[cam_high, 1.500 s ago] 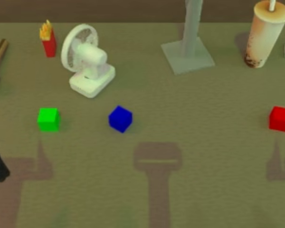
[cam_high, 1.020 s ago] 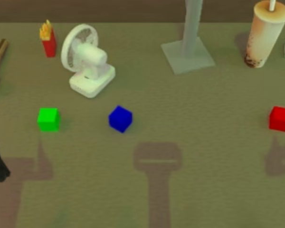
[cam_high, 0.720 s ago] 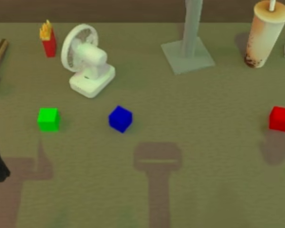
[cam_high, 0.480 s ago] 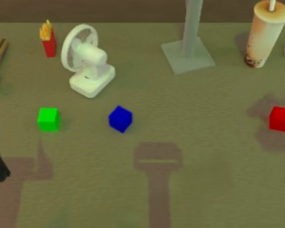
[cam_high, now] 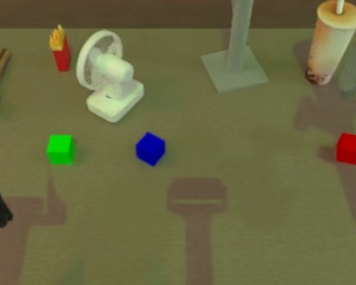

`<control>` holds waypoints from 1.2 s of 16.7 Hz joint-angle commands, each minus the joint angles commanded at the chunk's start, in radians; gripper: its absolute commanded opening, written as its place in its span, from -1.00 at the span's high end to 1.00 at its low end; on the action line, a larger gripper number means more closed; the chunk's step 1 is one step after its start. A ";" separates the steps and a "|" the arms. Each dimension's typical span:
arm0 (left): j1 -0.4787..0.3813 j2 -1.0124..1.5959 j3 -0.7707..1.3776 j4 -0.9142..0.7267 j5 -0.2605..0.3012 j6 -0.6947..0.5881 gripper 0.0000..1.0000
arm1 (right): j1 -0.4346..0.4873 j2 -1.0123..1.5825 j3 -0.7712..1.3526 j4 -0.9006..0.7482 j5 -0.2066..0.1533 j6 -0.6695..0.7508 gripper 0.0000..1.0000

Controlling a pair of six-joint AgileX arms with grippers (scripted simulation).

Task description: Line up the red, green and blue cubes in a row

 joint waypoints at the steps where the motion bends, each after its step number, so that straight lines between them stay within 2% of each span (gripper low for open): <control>1: 0.000 0.000 0.000 0.000 0.000 0.000 -1.00 | 0.002 0.066 0.053 -0.031 0.000 -0.037 -1.00; 5: 0.000 0.000 0.000 0.000 0.000 0.000 -1.00 | 0.005 0.227 0.189 -0.106 -0.002 -0.130 -1.00; 12: 0.000 0.000 0.000 0.000 0.000 0.000 -1.00 | 0.000 0.242 0.198 -0.108 -0.002 -0.139 -1.00; 20: 0.000 0.000 0.000 0.000 0.000 0.000 -1.00 | 0.006 0.354 0.051 0.156 -0.001 -0.137 -1.00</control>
